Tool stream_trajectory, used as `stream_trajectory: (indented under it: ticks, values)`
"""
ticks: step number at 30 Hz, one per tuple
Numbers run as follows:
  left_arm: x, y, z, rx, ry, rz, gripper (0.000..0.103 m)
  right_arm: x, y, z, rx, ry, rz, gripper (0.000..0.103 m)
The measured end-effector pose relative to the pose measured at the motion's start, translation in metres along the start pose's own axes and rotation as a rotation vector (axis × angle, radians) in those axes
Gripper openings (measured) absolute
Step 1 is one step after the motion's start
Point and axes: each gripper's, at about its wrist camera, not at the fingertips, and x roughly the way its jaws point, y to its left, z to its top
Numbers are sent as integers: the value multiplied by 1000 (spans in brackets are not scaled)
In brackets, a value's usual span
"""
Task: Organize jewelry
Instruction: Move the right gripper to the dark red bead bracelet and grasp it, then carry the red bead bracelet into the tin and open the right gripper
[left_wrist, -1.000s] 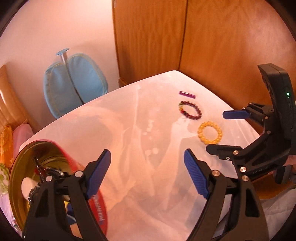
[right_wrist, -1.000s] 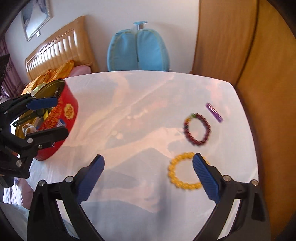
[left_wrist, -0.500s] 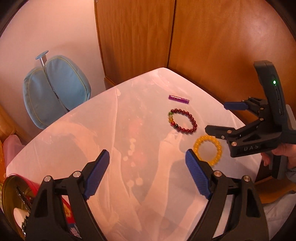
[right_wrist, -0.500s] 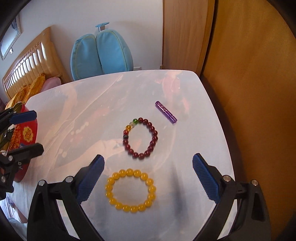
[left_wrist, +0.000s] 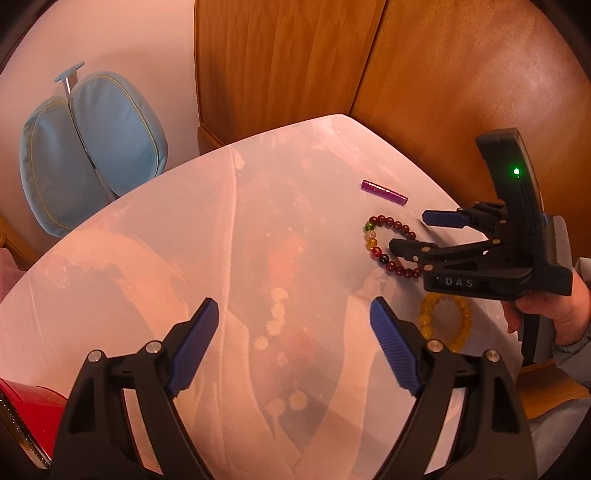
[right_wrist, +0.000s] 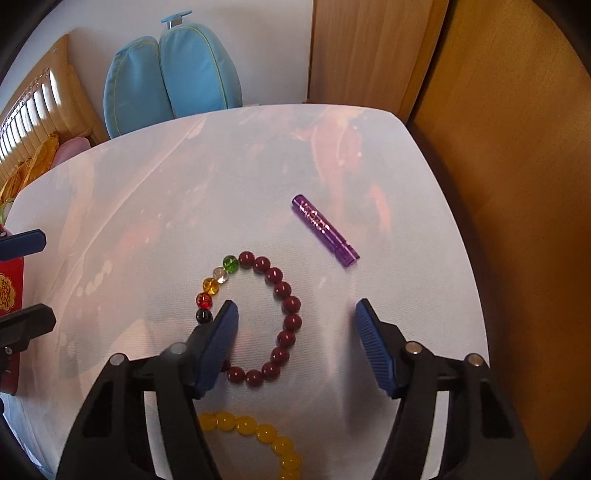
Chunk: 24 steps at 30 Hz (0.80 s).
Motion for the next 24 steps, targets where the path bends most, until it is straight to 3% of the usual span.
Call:
stream_trajectory:
  ticks: [3,4,8,15,20,24]
  values:
    - [-2,0,-2,-6,11,16,82,-7,3,-5,-25,-11,30,31]
    - [-3,0,-3,-10,11,17,82,-9,6,-6,-39,-5,35,12]
    - [-11,-5,-6,-34,11,34,82,-27,9,-15,-39,-9,91,11]
    - [-55,-16,-24,-91,-47,65,82,-105,27,-29,-94,-169,193,11]
    - [-101,-20,-56,-141,-75,138,82,-145,47,-42,-135,-242,283,11]
    - [-134,-12,-88,-202,-84,155,82,-166,78,-50,-188,-267,360,11]
